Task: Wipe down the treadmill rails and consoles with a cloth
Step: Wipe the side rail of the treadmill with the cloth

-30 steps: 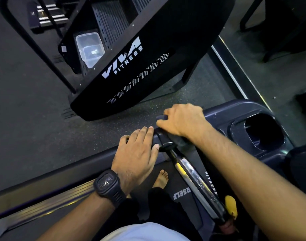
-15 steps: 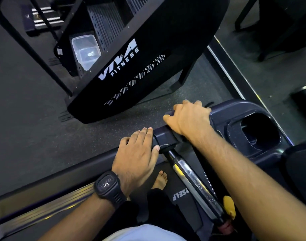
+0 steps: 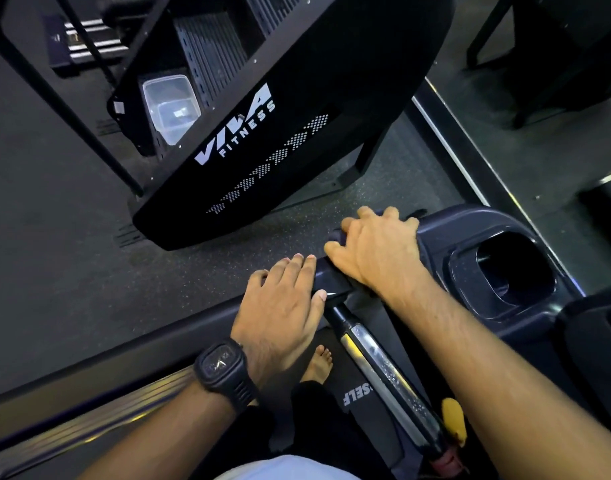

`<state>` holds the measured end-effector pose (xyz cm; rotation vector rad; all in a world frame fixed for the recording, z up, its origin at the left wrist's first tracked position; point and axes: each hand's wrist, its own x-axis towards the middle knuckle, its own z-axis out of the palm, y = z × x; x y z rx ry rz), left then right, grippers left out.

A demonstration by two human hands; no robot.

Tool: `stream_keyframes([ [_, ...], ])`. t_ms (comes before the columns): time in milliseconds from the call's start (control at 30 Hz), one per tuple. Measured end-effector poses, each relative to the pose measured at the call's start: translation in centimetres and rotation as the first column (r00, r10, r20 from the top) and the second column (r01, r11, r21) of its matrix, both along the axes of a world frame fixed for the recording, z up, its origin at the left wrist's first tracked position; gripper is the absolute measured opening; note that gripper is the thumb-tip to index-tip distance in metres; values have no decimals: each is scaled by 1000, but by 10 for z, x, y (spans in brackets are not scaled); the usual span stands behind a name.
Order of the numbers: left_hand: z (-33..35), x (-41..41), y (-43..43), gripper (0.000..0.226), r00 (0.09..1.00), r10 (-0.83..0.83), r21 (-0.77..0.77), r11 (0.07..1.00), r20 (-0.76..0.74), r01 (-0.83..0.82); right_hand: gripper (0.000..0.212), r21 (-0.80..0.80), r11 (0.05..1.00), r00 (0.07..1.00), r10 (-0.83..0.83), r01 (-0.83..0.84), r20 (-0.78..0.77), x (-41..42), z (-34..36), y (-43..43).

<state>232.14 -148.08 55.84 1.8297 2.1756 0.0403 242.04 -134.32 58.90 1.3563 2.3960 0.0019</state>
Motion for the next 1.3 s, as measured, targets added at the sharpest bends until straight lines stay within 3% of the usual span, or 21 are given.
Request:
stream_keyframes([
  [100,-1,-1,1,65,1000,-2,-16,1000,7,2,58,-187,980,997,71,-69,3,-14,-1,17],
  [167,-2,-2,1,67,1000,-4,-25,1000,7,4,64,-258,965,993,-7,39,120,-18,-2,29],
  [233,-1,-1,2,68,1000,-12,-35,999,9,12,65,-192,965,977,-154,181,147,-10,-3,33],
  [300,-1,0,3,68,1000,-19,-35,999,11,19,59,-63,967,969,-247,248,34,4,-1,20],
  [367,-1,1,6,68,1000,-26,-34,999,13,26,53,30,984,980,-173,177,-94,15,0,1],
  [433,-1,2,9,68,1000,-25,-31,999,9,26,51,-11,1000,987,-19,18,-159,16,0,-7],
  [500,-1,2,12,68,999,-31,-31,999,11,32,53,-130,990,993,36,-51,-117,6,2,10],
  [567,-2,2,14,68,999,-47,-30,998,10,47,61,-229,972,997,-40,54,68,-5,2,31],
  [633,-2,3,14,68,998,-57,-25,998,17,57,65,-188,958,971,-192,217,144,-1,-1,43],
  [700,-2,4,15,67,998,-59,-24,998,19,59,60,-60,960,961,-272,275,53,13,-1,33],
  [800,-1,5,16,66,998,-57,-21,998,13,57,53,41,992,992,-116,118,-47,24,0,9],
  [900,-3,6,19,67,998,-66,-17,998,16,67,54,-191,981,999,12,-17,-30,10,3,26],
  [1000,-2,7,22,67,996,-86,-19,996,7,86,61,-273,950,984,-118,150,131,5,3,48],
  [1100,-3,10,26,68,994,-107,-27,994,16,107,57,-109,948,954,-298,298,17,20,-1,43],
  [1200,-4,12,28,68,993,-117,-22,993,15,117,47,48,984,978,-166,174,-129,29,-4,21],
  [1300,-6,14,30,66,992,-129,-18,991,11,129,48,-91,996,993,-25,15,-113,22,-1,34],
])
